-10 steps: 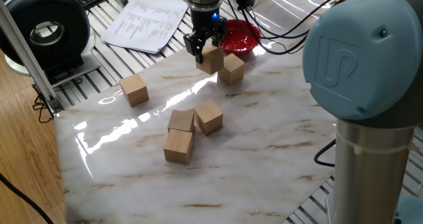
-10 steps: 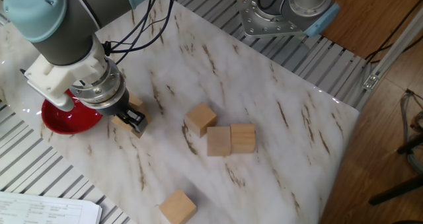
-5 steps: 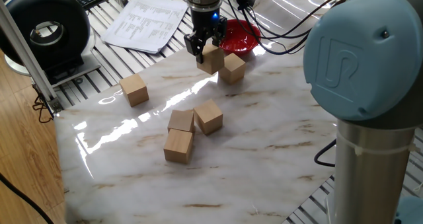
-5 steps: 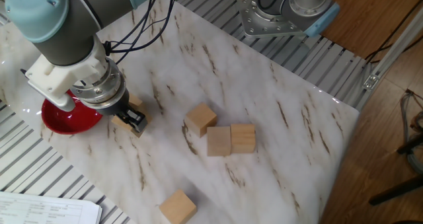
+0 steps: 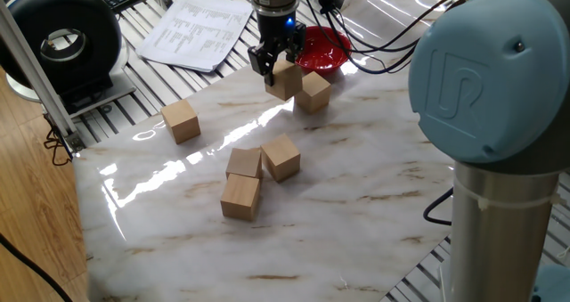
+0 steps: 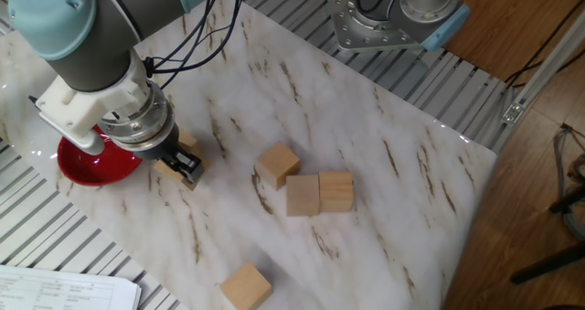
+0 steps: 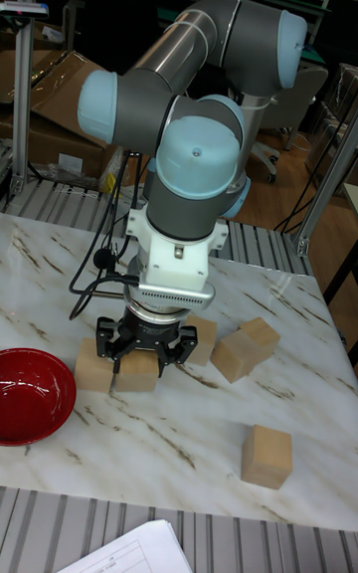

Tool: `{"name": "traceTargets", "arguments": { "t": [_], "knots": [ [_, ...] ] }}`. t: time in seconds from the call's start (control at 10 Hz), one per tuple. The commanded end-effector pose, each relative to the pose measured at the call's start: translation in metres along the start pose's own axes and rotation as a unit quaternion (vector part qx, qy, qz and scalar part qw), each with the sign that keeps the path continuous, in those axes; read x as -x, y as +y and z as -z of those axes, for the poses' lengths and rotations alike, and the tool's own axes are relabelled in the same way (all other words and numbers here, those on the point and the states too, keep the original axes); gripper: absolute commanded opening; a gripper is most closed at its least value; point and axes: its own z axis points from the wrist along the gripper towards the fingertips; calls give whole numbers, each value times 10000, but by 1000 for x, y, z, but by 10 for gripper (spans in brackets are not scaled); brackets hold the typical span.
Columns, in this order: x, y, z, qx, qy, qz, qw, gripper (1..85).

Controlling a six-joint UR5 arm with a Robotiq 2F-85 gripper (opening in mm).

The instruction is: Stack the blocks into a pyramid shape

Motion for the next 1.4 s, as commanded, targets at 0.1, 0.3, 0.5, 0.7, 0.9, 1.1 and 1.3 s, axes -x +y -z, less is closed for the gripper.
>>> {"name": "traceTargets", "arguments": {
  "t": [0.1,0.3,0.5,0.7,0.9,1.1,1.3],
  "knots": [
    [2,2,1,53,-33,34,10000,333],
    [5,0,1,10,-99,84,9999,350],
    [6,-1,1,-6,-114,52,9999,353],
    [9,2,1,59,-172,59,9998,353],
    [9,5,1,105,-175,40,9998,353],
    [10,3,1,65,-188,121,9997,360],
    [7,3,1,74,-142,213,9996,363]
  ]
}}
